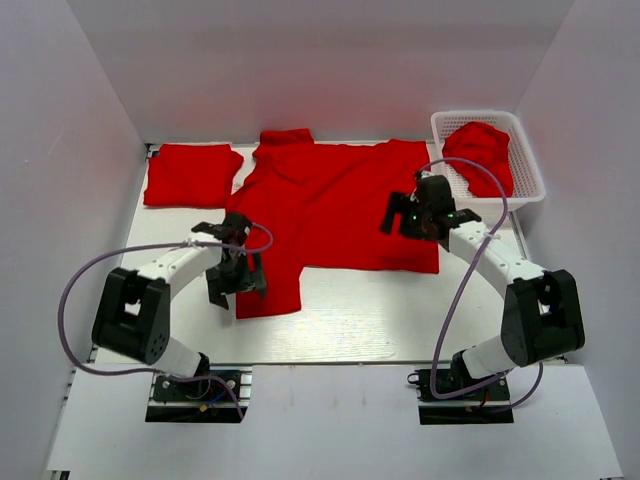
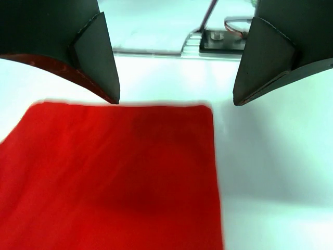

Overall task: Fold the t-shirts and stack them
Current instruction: Grap the side of the flattened tshirt closest away from the robot with both arms, then fold the flattened tshirt in 1/3 of the way

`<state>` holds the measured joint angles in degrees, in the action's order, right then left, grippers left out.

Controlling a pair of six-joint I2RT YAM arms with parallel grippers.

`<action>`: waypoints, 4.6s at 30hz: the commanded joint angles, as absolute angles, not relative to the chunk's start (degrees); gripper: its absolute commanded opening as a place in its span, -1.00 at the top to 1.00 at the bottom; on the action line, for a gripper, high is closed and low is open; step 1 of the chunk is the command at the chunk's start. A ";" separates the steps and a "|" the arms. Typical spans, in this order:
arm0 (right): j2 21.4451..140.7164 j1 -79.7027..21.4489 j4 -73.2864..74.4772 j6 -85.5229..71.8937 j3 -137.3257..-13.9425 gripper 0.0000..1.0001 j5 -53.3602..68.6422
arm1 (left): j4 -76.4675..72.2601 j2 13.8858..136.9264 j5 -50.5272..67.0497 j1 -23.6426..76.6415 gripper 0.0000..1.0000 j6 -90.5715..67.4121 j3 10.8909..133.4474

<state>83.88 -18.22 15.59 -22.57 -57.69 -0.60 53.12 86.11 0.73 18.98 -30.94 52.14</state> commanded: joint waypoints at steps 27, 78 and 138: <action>82.44 -19.25 18.19 -25.93 -57.92 -0.81 -4.65 | 41.75 73.83 -2.03 18.72 -0.48 -41.48 35.52; 89.38 -11.34 20.22 -38.85 -45.45 -0.36 -15.57 | 39.37 71.28 -0.54 19.25 1.00 -38.67 38.23; 81.56 -10.37 45.26 -36.47 -57.13 1.00 -22.23 | 44.04 83.05 1.24 19.34 1.00 -30.15 76.81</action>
